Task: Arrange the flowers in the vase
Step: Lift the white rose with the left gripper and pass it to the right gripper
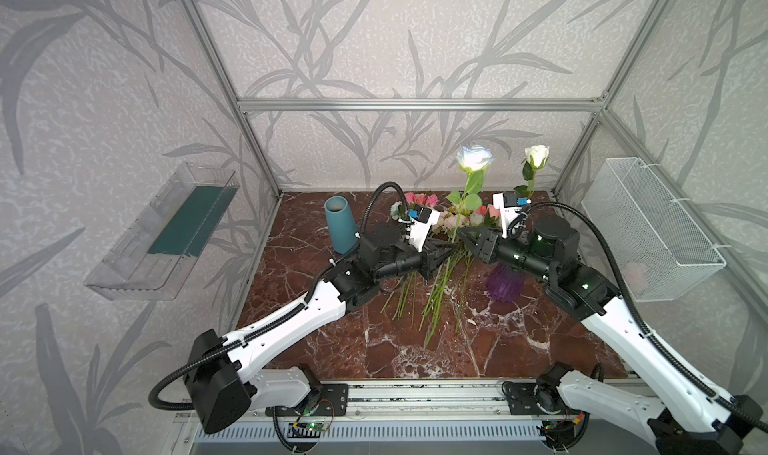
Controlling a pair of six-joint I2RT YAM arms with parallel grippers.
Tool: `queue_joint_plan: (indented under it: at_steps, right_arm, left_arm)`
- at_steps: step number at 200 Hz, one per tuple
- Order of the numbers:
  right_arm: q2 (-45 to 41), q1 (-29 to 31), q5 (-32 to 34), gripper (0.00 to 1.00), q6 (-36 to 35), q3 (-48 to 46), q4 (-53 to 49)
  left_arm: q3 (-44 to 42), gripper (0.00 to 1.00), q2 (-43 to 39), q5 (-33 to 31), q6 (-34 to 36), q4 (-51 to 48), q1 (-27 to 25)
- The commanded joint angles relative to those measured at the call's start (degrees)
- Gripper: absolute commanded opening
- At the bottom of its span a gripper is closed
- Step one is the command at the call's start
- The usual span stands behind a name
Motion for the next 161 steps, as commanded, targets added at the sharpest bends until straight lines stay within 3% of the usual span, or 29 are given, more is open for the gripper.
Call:
queue_joint_plan:
  at_steps: [1,73,100,128,141,150,161]
  right_arm:
    - [1.5,0.5,-1.1,0.28,0.5,1.9,2.4]
    - [0.9,1.3,-1.5,0.3,0.3,0.8,2.0]
    - [1.0,1.4,-1.2,0.11,0.7,-0.6,2.6]
    - [-1.3,1.5,0.2,0.02,0.5,-1.2,3.0]
    - [-2.6,1.6,1.8,0.01,-0.1,-1.5,2.7]
    - [-3.4,1.6,2.6,0.0,-0.9,-1.2,2.2]
    - [-4.0,1.6,4.5,0.0,-2.3,-0.2,0.5]
  left_arm:
    - [-0.1,0.0,-1.4,0.8,-0.7,2.4,-0.6]
    - [2.7,0.0,0.3,1.7,-0.1,0.9,-0.5]
    - [2.8,0.0,0.6,2.8,0.0,1.5,-0.5]
    - [2.7,0.01,0.8,3.0,-0.4,1.4,-0.6]
    - [2.0,0.11,0.6,2.5,-0.4,2.1,-0.5]
    - [1.4,0.34,0.3,1.8,-0.4,2.6,-0.5]
    - [0.5,0.54,-0.1,0.6,-0.3,3.4,-0.5]
